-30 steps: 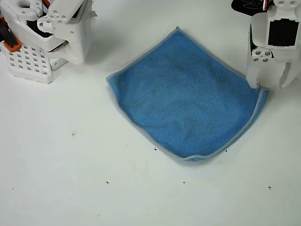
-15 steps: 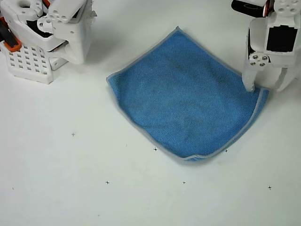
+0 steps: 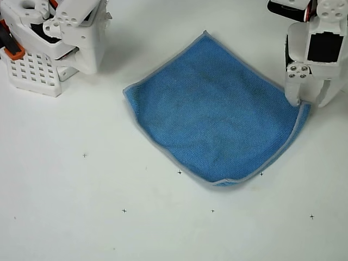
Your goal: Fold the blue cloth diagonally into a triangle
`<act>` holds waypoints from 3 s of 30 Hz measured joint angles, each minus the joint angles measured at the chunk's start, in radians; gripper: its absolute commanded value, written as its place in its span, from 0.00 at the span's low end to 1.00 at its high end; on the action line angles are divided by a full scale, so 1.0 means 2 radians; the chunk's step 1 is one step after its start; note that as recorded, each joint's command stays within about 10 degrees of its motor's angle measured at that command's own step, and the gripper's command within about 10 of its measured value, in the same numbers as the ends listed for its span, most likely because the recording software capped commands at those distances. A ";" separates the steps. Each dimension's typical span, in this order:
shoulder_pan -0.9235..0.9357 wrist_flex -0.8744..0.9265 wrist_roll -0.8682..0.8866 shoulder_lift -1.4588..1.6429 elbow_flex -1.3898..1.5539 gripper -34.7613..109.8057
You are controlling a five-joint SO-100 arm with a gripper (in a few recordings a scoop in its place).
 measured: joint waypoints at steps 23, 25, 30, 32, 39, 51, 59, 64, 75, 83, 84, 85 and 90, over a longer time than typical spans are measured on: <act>0.015 0.000 0.012 0.000 0.012 0.24; 0.013 0.000 0.013 0.000 0.012 0.24; 0.012 0.000 0.013 0.000 0.012 0.24; 0.012 0.000 0.013 0.000 0.012 0.24; 0.012 0.005 0.012 0.000 0.012 0.24; 0.012 0.061 0.004 0.000 0.012 0.24; 0.033 0.123 -0.011 0.000 -0.028 0.24; 0.035 0.156 -0.014 0.006 -0.064 0.24; 0.035 0.163 -0.001 0.057 0.043 0.24; 0.044 0.121 0.012 0.100 0.167 0.24; 0.044 0.121 0.012 0.104 0.171 0.24; 0.043 0.121 0.012 0.111 0.174 0.24; 0.057 0.121 0.009 0.150 0.225 0.24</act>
